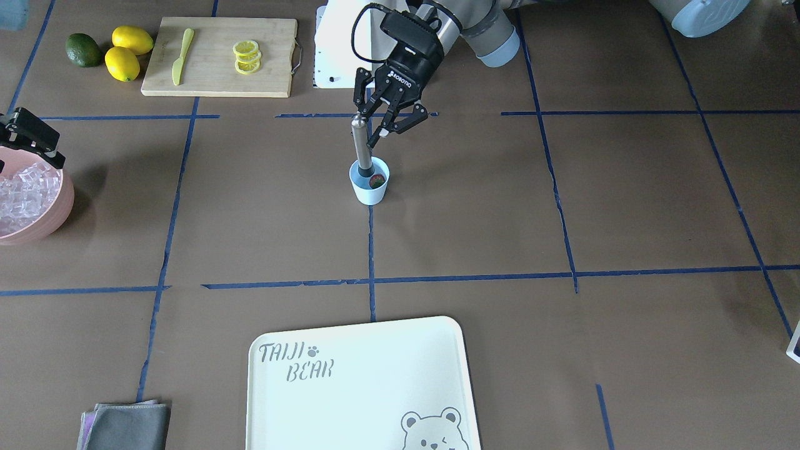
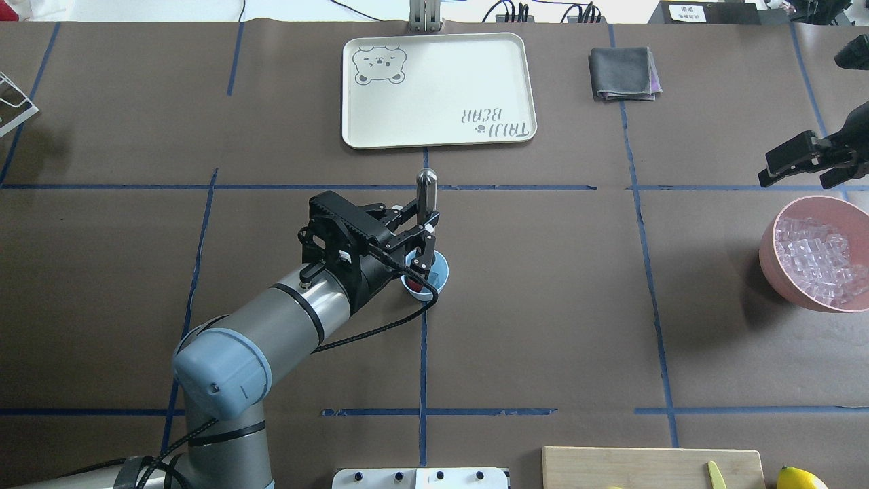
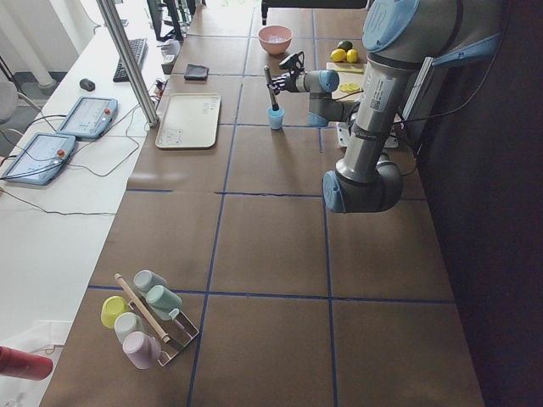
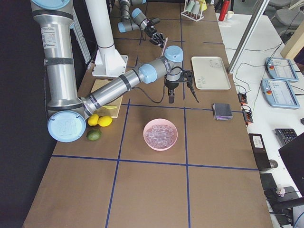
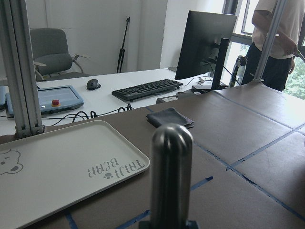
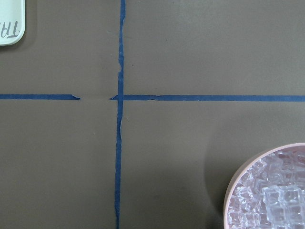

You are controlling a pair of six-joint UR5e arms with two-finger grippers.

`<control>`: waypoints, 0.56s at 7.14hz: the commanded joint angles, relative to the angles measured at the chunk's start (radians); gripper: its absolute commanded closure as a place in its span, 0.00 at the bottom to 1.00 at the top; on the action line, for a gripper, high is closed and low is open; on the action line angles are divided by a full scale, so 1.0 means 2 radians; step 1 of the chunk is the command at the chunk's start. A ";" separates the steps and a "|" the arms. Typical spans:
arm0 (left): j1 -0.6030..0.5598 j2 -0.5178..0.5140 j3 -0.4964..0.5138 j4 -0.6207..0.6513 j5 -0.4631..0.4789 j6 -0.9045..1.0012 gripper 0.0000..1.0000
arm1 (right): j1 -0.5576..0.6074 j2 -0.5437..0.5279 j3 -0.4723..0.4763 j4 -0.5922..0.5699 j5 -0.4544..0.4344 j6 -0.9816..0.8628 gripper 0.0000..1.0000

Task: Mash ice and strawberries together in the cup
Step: 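Lower the muddler into the cup and press down on the contents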

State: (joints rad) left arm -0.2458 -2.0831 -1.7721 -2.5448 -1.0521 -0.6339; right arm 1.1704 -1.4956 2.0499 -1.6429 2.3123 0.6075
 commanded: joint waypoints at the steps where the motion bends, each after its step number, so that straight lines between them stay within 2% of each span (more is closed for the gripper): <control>1: 0.010 0.002 0.009 0.000 0.000 0.000 1.00 | 0.000 0.000 0.000 0.000 0.001 0.000 0.01; 4: 0.011 0.002 0.012 0.000 0.000 0.000 1.00 | 0.000 0.000 0.000 0.000 0.001 0.000 0.01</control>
State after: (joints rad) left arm -0.2254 -2.0795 -1.7491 -2.5449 -1.0523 -0.6335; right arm 1.1704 -1.4956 2.0496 -1.6429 2.3148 0.6075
